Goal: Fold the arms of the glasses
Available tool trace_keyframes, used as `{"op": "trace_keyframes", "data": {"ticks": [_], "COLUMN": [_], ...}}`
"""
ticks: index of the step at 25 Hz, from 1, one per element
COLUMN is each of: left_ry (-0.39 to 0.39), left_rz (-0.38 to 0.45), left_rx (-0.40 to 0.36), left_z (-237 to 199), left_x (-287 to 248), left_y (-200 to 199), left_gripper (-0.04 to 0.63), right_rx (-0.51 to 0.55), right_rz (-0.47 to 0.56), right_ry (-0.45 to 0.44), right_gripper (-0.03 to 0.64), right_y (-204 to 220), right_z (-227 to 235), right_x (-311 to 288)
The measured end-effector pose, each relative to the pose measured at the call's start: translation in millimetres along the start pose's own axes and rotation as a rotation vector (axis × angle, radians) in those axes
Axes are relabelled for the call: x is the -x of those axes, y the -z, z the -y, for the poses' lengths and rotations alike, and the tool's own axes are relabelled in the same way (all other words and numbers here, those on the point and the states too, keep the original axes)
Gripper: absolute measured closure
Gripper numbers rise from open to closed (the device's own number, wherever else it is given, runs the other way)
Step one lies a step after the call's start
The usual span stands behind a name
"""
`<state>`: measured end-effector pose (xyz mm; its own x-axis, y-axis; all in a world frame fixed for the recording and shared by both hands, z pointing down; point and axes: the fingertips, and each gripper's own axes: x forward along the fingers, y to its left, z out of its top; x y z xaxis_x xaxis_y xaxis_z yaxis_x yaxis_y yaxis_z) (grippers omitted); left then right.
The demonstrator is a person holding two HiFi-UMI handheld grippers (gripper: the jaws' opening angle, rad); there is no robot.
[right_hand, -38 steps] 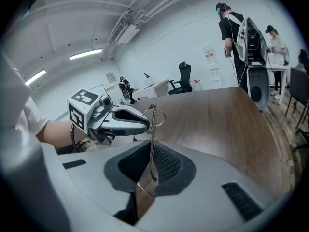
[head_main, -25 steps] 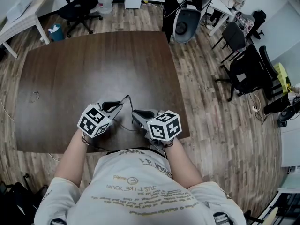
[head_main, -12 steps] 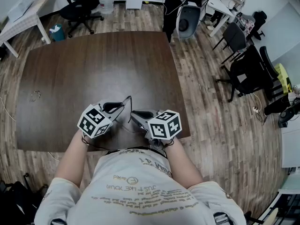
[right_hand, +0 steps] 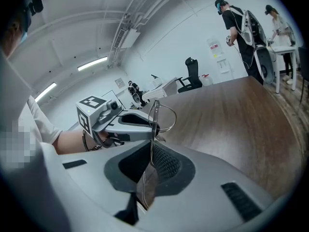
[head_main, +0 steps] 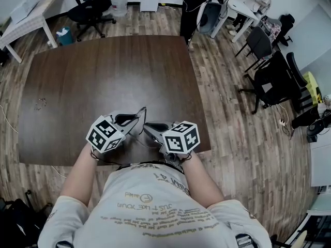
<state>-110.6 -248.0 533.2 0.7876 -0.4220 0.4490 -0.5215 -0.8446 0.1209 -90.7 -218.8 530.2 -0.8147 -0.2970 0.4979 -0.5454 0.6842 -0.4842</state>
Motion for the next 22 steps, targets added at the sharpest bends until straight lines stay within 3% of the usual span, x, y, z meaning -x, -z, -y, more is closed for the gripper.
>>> {"op": "trace_keyframes", "data": {"ticks": [22], "left_ry": [0.046], "left_rz": [-0.019], "left_rx": [-0.044], "left_z": [18.3], "left_x": [8.2], "left_y": [3.4], "left_gripper": [0.554], "right_rx": [0.032], "right_rz": [-0.030], "right_ry": [-0.011], "right_gripper": [0.595], "right_y": [6.8], "right_z": [-18.6], "right_x": [-10.6]}}
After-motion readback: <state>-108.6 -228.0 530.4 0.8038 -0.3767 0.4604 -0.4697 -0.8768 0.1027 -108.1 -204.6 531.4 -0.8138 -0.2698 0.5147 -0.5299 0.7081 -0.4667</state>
